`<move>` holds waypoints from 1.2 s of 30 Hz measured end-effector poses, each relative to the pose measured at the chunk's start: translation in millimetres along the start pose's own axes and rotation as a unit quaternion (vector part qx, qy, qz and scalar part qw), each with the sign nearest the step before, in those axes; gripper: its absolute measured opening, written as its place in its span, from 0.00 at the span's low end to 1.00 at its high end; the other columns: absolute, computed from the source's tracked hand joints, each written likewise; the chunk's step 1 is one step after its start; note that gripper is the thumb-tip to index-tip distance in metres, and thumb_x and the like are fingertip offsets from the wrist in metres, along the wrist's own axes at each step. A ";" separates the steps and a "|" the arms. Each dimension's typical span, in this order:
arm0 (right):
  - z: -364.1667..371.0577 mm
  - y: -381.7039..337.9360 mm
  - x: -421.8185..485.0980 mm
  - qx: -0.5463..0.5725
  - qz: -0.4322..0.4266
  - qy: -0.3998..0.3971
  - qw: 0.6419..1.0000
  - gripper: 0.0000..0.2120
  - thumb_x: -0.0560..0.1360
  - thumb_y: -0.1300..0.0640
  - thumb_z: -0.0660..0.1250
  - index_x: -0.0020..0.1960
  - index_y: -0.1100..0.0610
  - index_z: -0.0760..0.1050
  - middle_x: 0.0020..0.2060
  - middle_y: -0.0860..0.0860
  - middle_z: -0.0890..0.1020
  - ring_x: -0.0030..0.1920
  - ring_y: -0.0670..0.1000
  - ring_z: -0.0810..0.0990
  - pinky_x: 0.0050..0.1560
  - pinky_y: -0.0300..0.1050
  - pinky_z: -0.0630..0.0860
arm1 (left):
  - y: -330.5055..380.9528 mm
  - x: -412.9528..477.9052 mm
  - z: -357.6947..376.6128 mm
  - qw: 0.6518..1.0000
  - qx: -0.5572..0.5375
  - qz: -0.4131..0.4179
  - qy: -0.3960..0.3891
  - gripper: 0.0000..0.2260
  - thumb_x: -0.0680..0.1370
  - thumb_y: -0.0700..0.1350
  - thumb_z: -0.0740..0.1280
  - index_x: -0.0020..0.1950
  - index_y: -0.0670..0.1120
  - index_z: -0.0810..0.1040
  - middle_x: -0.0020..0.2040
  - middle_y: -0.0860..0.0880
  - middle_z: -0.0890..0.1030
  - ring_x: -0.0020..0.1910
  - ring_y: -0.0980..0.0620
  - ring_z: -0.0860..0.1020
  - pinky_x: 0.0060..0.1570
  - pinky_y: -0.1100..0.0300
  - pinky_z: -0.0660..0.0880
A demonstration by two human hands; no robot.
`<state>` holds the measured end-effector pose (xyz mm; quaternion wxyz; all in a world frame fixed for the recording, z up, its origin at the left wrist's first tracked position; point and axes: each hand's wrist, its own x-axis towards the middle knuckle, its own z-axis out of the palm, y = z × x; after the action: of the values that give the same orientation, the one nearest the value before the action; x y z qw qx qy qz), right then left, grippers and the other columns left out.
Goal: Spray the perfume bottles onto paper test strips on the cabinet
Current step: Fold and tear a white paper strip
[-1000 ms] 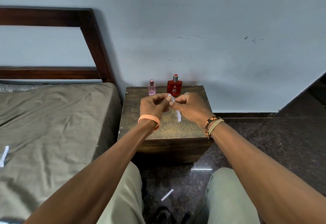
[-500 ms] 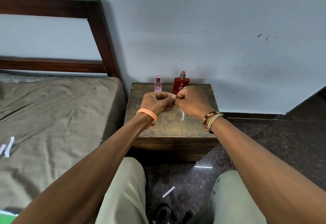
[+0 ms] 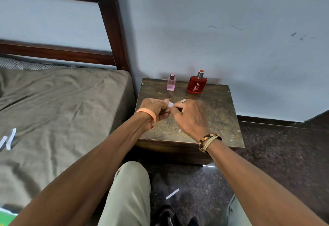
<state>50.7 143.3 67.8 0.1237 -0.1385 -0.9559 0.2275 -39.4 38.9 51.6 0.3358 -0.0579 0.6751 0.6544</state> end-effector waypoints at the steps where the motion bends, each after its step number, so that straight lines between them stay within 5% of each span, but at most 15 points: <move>1: 4.9 -1.9 0.6 0.029 -0.003 0.002 1.000 0.13 0.77 0.52 0.66 0.37 0.54 0.82 0.25 0.47 0.76 0.27 0.45 0.71 0.29 0.37 0.61 | -3.7 5.7 -7.9 1.000 0.011 -0.015 -0.006 0.06 0.78 0.38 0.66 0.41 0.40 0.78 0.33 0.44 0.79 0.30 0.53 0.78 0.30 0.63 0.79; 4: 21.6 -2.6 7.2 0.129 0.043 0.014 0.991 0.08 0.78 0.53 0.66 0.44 0.53 0.81 0.35 0.45 0.79 0.35 0.44 0.75 0.35 0.35 0.67 | -15.8 21.1 -29.4 0.992 0.089 -0.042 -0.077 0.06 0.78 0.39 0.67 0.42 0.41 0.77 0.38 0.41 0.81 0.36 0.51 0.80 0.33 0.61 0.81; 6: 34.2 -0.2 14.3 0.231 0.142 -0.050 0.961 0.07 0.79 0.53 0.65 0.46 0.55 0.78 0.38 0.47 0.80 0.37 0.47 0.78 0.38 0.41 0.74 | -19.0 30.9 -38.3 0.980 0.180 -0.028 -0.084 0.05 0.78 0.39 0.67 0.42 0.42 0.77 0.38 0.42 0.82 0.35 0.51 0.81 0.37 0.59 0.82; 10: 64.3 0.2 28.5 0.499 0.354 -0.135 0.779 0.06 0.80 0.58 0.66 0.48 0.60 0.76 0.45 0.58 0.85 0.43 0.53 0.85 0.49 0.54 0.83 | -17.7 61.9 -46.4 0.928 0.365 0.075 -0.005 0.03 0.76 0.41 0.70 0.43 0.42 0.82 0.37 0.43 0.84 0.37 0.46 0.84 0.41 0.53 0.83; 15: 101.3 19.2 44.5 0.531 0.465 -0.087 0.703 0.05 0.76 0.57 0.71 0.48 0.58 0.79 0.42 0.55 0.84 0.39 0.51 0.82 0.39 0.45 0.80 | -32.7 103.6 -48.8 0.895 0.424 0.114 0.071 0.04 0.75 0.42 0.71 0.41 0.48 0.83 0.40 0.46 0.84 0.36 0.48 0.81 0.49 0.53 0.81; 21: 115.2 51.5 42.5 0.493 0.498 -0.085 0.708 0.02 0.77 0.61 0.69 0.47 0.57 0.80 0.39 0.53 0.81 0.35 0.48 0.76 0.38 0.43 0.77 | -61.2 127.2 -45.2 0.874 0.465 0.119 0.080 0.04 0.75 0.43 0.70 0.47 0.48 0.84 0.47 0.49 0.85 0.48 0.51 0.81 0.45 0.61 0.72; 27: 101.1 71.7 32.2 0.440 0.438 -0.051 0.783 0.08 0.77 0.64 0.68 0.55 0.62 0.81 0.43 0.54 0.82 0.40 0.49 0.78 0.37 0.40 0.76 | -61.1 102.2 -24.6 0.827 0.481 0.241 0.165 0.12 0.78 0.44 0.65 0.62 0.48 0.77 0.59 0.45 0.75 0.59 0.45 0.72 0.61 0.52 0.69; 29: 90.9 75.5 27.4 0.427 0.403 -0.048 0.808 0.09 0.76 0.64 0.70 0.57 0.61 0.81 0.44 0.54 0.83 0.39 0.48 0.78 0.35 0.39 0.74 | -57.2 84.5 -5.1 0.863 0.413 0.265 0.120 0.08 0.78 0.47 0.65 0.54 0.48 0.81 0.52 0.48 0.81 0.51 0.49 0.77 0.55 0.54 0.74; 32: 76.9 72.1 24.8 0.425 0.355 -0.059 0.831 0.07 0.74 0.62 0.73 0.52 0.55 0.81 0.44 0.55 0.85 0.41 0.51 0.83 0.38 0.42 0.78 | -52.5 71.0 17.6 0.955 0.263 0.139 -0.010 0.06 0.75 0.48 0.70 0.48 0.47 0.83 0.40 0.49 0.84 0.40 0.51 0.81 0.43 0.56 0.80; 36: 56.1 74.2 13.0 0.393 0.345 -0.031 0.852 0.13 0.70 0.58 0.78 0.51 0.52 0.77 0.42 0.57 0.85 0.44 0.54 0.85 0.47 0.51 0.82 | -48.9 57.1 40.7 0.976 0.197 0.084 -0.044 0.01 0.73 0.42 0.73 0.43 0.46 0.83 0.36 0.46 0.84 0.35 0.50 0.81 0.36 0.58 0.79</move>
<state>37.2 188.6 -13.3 0.0519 -0.3924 -0.6807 0.6164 -42.6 90.4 -16.6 0.3138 0.0950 0.7779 0.5360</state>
